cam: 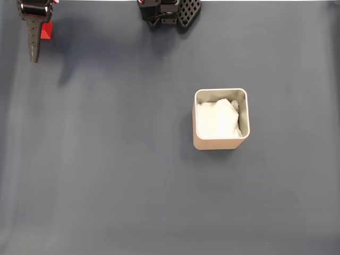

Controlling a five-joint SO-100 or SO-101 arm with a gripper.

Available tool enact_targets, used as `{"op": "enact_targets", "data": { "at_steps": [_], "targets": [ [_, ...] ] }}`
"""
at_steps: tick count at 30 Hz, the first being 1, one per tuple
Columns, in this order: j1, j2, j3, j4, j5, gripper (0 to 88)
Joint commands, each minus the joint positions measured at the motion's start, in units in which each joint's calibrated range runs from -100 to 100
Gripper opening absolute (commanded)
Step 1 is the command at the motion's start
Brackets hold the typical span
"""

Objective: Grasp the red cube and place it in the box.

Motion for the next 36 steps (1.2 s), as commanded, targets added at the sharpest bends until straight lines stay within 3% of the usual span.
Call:
{"op": "enact_targets", "data": {
  "at_steps": [1, 19, 21, 29, 36],
  "targets": [
    [-0.7, 0.0, -0.9, -1.0, -0.7, 63.3],
    [-0.5, 2.5, -2.3, -1.7, -1.7, 61.2],
    [-0.5, 2.6, -2.6, -1.7, -1.6, 55.6],
    [-1.2, 2.7, -4.2, -1.8, -0.5, 14.8],
    [-1.3, 2.6, -5.7, 0.8, 0.9, 0.2]
  ]
}}
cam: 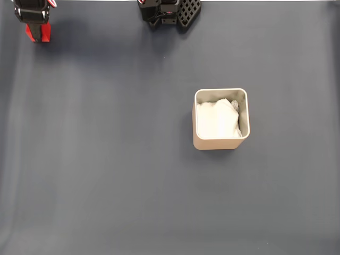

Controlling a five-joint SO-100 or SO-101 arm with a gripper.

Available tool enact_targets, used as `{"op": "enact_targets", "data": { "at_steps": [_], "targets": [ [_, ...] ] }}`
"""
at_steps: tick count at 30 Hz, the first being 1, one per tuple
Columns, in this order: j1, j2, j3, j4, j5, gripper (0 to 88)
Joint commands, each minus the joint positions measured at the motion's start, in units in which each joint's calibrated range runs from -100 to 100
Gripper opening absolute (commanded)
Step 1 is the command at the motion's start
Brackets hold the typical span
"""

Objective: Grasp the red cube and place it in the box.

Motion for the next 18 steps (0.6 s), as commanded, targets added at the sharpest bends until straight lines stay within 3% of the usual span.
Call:
{"op": "enact_targets", "data": {
  "at_steps": [1, 9, 18],
  "targets": [
    [-0.4, -0.7, -3.2, 1.6, 0.8, 0.2],
    [-2.0, -4.5, -9.0, 13.2, 3.4, 0.2],
    [-9.6, -13.9, -13.8, 25.9, 8.2, 0.2]
  ]
}}
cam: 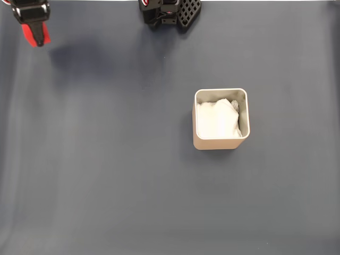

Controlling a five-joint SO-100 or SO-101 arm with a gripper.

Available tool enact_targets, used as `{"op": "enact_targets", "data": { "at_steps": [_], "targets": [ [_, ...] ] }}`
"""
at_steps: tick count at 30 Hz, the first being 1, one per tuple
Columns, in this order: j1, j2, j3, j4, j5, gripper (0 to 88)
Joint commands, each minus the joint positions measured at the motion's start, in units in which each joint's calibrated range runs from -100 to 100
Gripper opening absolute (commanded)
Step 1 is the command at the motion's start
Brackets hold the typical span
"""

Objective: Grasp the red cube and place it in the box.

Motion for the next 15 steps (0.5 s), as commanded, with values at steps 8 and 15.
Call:
{"op": "enact_targets", "data": {
  "at_steps": [8, 15],
  "targets": [
    [-13.9, -13.7, -0.5, 2.1, 0.5, 0.3],
    [-25.9, -22.1, 3.9, -0.8, -1.7, 0.3]
  ]
}}
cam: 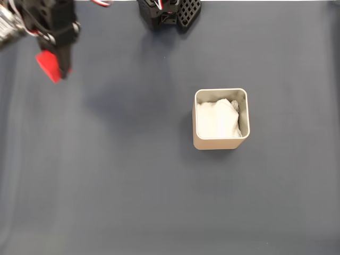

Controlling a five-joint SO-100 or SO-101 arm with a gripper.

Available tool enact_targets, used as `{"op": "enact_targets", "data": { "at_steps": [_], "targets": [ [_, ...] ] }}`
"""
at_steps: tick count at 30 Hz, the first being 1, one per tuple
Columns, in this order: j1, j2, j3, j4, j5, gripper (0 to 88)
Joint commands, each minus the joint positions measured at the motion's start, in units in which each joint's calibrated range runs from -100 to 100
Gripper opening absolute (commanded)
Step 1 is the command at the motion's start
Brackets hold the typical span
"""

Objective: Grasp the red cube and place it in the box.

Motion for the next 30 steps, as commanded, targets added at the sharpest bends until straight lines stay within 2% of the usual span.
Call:
{"op": "enact_targets", "data": {
  "at_steps": [1, 13, 21, 30],
  "targets": [
    [-6.9, -6.7, 1.9, -2.5, -1.4, 0.3],
    [-22.9, -17.7, 12.6, -3.5, -1.9, 0.2],
    [-31.0, -20.5, 14.8, -3.5, -3.6, 0.2],
    [-39.2, -20.5, 15.5, -4.2, -3.3, 0.2]
  ]
}}
